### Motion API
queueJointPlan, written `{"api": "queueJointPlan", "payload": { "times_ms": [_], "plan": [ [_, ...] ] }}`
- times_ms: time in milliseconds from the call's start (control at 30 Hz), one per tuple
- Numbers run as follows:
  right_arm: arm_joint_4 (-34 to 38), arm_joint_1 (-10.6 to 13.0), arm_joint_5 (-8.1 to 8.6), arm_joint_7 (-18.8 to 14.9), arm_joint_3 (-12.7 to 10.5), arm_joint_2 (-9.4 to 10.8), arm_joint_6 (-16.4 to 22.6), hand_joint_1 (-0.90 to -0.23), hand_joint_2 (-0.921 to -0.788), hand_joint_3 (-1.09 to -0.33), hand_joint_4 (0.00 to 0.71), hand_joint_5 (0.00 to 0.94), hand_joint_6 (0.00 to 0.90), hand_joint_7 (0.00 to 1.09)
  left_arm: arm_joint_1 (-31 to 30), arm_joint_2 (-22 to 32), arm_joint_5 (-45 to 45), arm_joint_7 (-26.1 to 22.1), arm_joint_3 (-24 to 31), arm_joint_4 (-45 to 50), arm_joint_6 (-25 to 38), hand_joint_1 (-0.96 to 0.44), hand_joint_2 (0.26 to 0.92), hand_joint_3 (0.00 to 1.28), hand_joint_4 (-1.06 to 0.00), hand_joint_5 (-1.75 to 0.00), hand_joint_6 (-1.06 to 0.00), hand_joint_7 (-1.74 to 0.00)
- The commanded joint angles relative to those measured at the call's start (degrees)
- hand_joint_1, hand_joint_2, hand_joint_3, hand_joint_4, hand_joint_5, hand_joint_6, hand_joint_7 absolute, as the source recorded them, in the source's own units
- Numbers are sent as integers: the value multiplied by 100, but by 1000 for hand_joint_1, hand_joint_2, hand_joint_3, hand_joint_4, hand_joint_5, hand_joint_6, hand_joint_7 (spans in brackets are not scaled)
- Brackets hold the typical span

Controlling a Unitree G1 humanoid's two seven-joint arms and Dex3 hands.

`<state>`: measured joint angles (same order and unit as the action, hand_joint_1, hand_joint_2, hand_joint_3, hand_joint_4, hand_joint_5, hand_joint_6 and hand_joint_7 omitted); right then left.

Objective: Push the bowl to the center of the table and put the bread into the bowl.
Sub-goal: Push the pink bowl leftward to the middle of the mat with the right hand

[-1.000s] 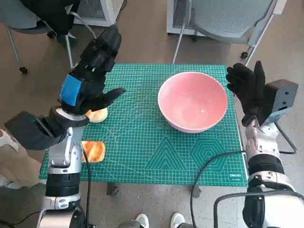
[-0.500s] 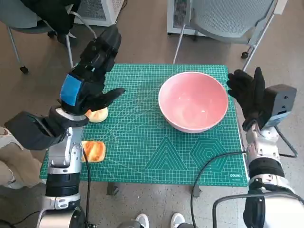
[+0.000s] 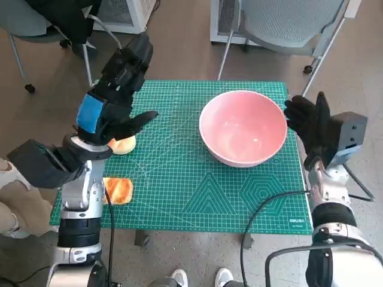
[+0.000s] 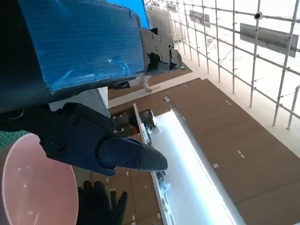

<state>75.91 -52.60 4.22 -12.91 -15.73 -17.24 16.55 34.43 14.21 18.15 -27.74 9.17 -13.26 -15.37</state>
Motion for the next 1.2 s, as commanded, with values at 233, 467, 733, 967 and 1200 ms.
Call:
{"api": "queueJointPlan", "payload": {
  "times_ms": [233,467,733,967,1200],
  "plan": [
    [64,174,-123,-11,97,230,-121,-595,-921,-894,-1,-1,39,103,-55,63,-27,21,26,19,60,-619,921,136,-38,0,-190,-132],
    [58,151,-173,-55,194,339,-90,-616,-921,-884,-1,-1,50,105,-50,72,-26,23,31,31,88,-619,921,136,-37,0,-188,-134],
    [59,123,-270,-112,279,443,-34,-636,-921,-890,-1,-1,50,102,-75,77,-50,58,23,97,105,-618,921,137,-37,0,-189,-137],
    [52,95,-315,-124,309,534,-15,-647,-921,-892,0,0,48,99,-81,81,-57,79,15,101,102,-618,921,137,-37,0,-188,-140],
    [50,33,-316,-95,322,632,-53,-640,-921,-893,9,4,58,103,-76,94,-34,72,25,101,106,-617,921,137,-37,0,-187,-143]
  ]
}}
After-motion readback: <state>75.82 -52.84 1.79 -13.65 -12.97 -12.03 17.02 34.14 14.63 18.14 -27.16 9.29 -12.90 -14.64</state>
